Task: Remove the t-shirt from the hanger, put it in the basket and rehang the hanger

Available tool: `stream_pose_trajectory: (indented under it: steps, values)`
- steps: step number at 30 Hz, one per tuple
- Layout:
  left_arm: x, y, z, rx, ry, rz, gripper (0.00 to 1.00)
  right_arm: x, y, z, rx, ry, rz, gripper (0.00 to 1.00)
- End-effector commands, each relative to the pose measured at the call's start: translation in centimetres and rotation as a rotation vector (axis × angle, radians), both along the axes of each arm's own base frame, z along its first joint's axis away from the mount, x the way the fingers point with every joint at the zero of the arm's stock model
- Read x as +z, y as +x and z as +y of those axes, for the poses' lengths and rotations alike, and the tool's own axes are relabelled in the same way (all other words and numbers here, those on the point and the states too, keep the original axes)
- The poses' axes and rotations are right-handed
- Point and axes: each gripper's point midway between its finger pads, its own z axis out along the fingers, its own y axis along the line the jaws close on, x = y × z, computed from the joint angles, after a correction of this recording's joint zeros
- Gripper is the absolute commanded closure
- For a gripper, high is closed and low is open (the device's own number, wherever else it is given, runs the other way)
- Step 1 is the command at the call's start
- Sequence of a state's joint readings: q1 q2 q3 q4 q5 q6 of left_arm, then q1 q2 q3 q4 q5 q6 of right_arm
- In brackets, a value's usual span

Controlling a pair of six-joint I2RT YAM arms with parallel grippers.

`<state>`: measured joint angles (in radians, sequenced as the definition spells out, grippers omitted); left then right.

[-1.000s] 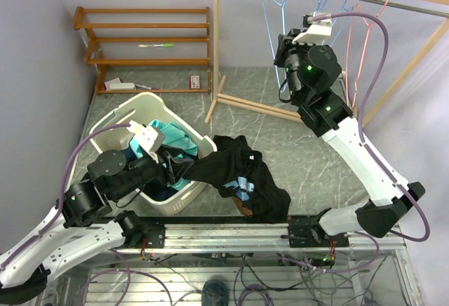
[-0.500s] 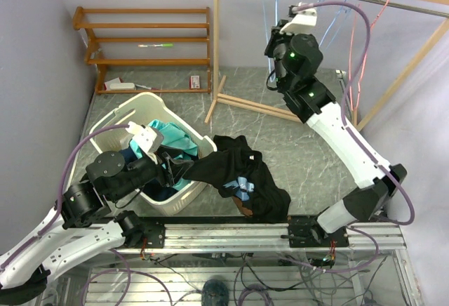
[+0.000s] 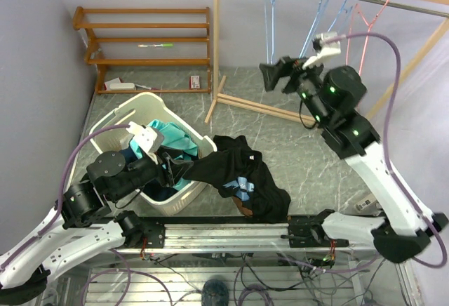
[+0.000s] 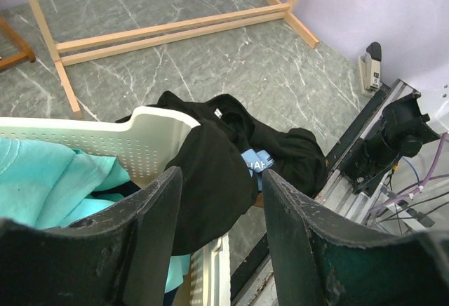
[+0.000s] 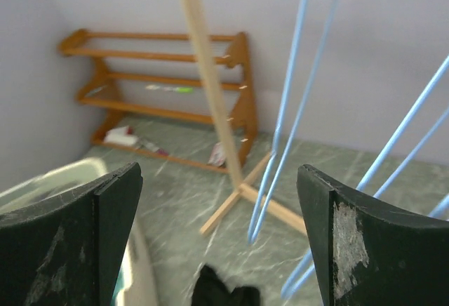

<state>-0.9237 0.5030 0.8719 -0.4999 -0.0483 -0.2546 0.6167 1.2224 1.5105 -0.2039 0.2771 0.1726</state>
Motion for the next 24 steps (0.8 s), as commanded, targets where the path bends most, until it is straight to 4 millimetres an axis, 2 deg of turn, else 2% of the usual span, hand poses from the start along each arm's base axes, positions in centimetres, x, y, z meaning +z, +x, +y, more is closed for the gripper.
stream_pose_trajectory:
  steps: [1,3,8,10,13,14,15,18,24]
  values:
    - [0.1,0.1,0.3,0.017,-0.01,0.002,0.4,-4.5,-6.3,2.5,0.316,-0.036,0.131,0.09]
    - [0.2,0.2,0.6,0.033,-0.018,-0.002,0.4,-7.4,-8.9,3.1,0.424,-0.055,0.204,0.11]
    - [0.5,0.4,1.6,0.079,-0.035,-0.011,0.39,-17.3,-14.0,2.6,0.549,-0.092,0.453,0.13]
    - [0.4,0.6,1.7,0.091,-0.029,-0.008,0.39,-22.3,-15.0,1.9,0.521,-0.086,0.57,0.13]
    - [0.3,0.8,1.8,0.105,-0.024,-0.004,0.39,-27.3,-16.5,1.5,0.512,-0.063,0.689,0.13]
    - [0.2,0.9,1.9,0.111,-0.023,-0.002,0.39,-29.2,-17.0,1.5,0.521,-0.054,0.729,0.04]
    - [0.2,0.9,1.9,0.114,-0.02,-0.001,0.39,-30.1,-17.3,1.6,0.527,-0.044,0.751,0.01]
    - [0.0,1.2,2.0,0.129,-0.012,0.005,0.39,-31.8,-17.6,2.1,0.531,-0.005,0.797,0.0]
    - [-0.3,1.5,2.0,0.14,0.001,0.013,0.39,-35.8,-16.8,1.6,0.424,-0.04,0.856,0.0]
